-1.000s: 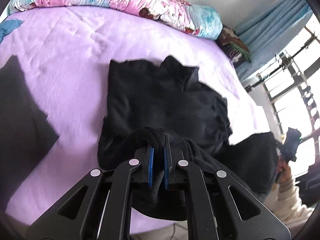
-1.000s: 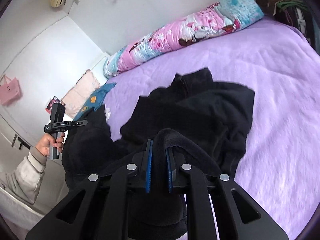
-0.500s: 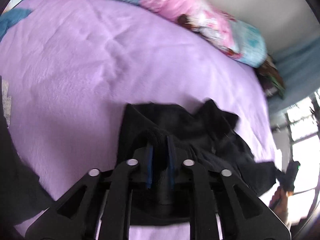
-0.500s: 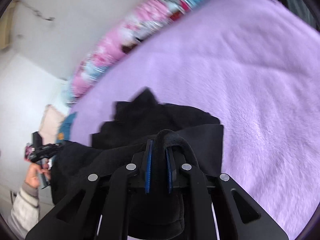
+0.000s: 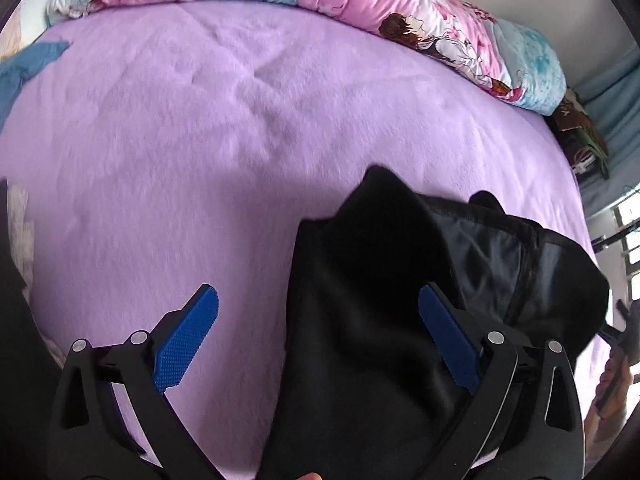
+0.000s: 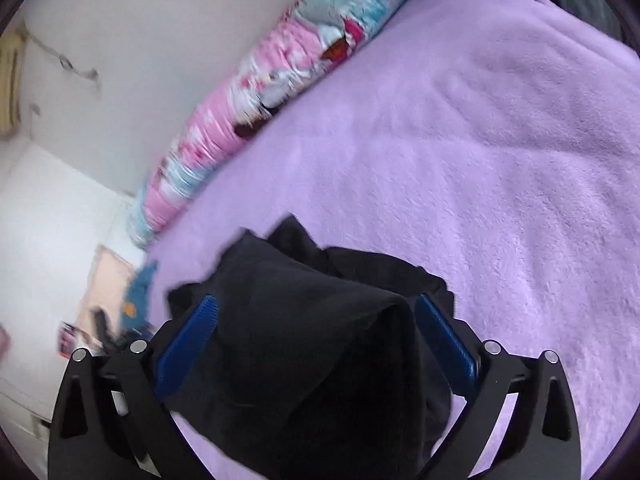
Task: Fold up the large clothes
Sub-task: 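Lay the hem on the jacket and open both grippers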
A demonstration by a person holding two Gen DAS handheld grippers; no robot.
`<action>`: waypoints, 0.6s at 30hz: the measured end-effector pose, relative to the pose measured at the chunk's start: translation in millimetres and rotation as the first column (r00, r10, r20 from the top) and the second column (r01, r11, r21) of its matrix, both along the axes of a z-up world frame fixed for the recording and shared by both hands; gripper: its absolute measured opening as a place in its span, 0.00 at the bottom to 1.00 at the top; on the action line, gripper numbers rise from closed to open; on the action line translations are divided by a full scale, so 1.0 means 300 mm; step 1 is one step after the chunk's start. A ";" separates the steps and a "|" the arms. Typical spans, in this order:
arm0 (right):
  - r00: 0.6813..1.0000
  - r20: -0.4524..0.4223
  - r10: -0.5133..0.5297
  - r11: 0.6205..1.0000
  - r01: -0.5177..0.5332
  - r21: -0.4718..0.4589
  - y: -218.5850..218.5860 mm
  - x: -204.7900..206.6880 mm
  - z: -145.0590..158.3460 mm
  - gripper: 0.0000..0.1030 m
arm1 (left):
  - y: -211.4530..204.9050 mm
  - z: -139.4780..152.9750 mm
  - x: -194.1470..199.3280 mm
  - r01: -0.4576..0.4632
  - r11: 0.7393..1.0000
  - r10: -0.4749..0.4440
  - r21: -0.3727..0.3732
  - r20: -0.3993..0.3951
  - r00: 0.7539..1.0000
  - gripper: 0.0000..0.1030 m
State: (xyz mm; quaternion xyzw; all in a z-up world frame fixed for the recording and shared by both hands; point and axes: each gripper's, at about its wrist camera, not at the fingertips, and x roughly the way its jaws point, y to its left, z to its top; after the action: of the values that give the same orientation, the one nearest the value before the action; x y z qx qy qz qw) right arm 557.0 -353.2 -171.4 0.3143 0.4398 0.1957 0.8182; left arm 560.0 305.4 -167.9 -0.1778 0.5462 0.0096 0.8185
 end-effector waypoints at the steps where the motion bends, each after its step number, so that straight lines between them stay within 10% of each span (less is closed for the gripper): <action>1: 1.000 0.007 -0.011 1.000 0.011 -0.024 -0.008 -0.010 0.019 0.94 | -0.008 -0.005 -0.016 0.012 1.000 -0.012 0.001 -0.003 1.000 0.94; 9: 0.992 0.123 0.042 0.930 0.006 -0.367 0.071 -0.163 0.108 0.94 | -0.097 -0.015 -0.143 0.034 0.999 -0.035 0.039 0.013 0.999 0.94; 11: 0.981 0.165 0.105 0.840 0.002 -0.543 0.135 -0.224 0.108 0.94 | -0.143 -0.008 -0.184 0.066 0.992 -0.070 0.103 0.030 0.997 0.94; 13: 0.960 0.183 0.211 0.671 -0.007 -0.741 0.221 -0.289 0.081 0.94 | -0.182 -0.009 -0.211 0.102 0.977 -0.110 0.185 0.031 0.994 0.94; 18: 0.880 0.199 0.431 0.574 -0.096 -0.813 0.358 -0.393 0.049 0.94 | -0.299 -0.005 -0.288 0.167 0.917 -0.213 0.363 0.088 0.973 0.94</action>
State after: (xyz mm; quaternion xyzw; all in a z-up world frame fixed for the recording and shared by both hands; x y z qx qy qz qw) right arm 439.1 -245.8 -156.6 -0.1888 0.3572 0.1625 0.9002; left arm 473.6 215.7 -169.3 0.0257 0.4975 0.0167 0.8669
